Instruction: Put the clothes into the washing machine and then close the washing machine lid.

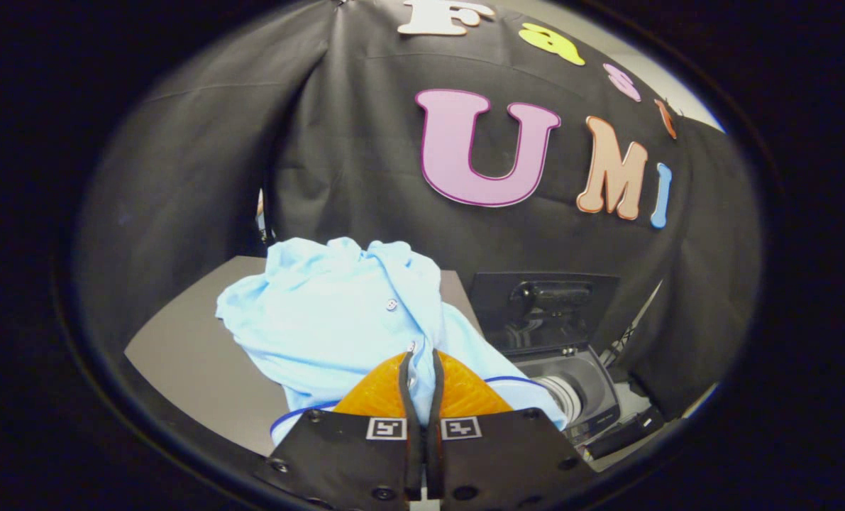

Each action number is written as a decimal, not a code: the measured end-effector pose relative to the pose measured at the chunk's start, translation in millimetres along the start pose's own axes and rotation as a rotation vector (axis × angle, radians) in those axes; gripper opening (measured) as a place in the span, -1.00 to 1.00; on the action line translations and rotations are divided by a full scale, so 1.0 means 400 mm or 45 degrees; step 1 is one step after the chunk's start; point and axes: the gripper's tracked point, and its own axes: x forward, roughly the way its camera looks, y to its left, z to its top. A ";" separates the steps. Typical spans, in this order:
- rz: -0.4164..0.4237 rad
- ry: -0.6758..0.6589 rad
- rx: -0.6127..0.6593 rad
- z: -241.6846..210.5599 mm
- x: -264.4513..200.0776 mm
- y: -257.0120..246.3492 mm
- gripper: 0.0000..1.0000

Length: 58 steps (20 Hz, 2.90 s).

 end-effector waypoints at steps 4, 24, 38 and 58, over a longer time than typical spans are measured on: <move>-0.024 -0.040 0.056 -0.005 0.023 -0.066 -0.93; -0.132 -0.133 0.039 0.057 0.108 -0.432 -0.93; -0.150 0.022 0.115 -0.078 0.278 -0.629 -0.93; 0.016 0.177 0.183 -0.342 0.390 -0.560 0.98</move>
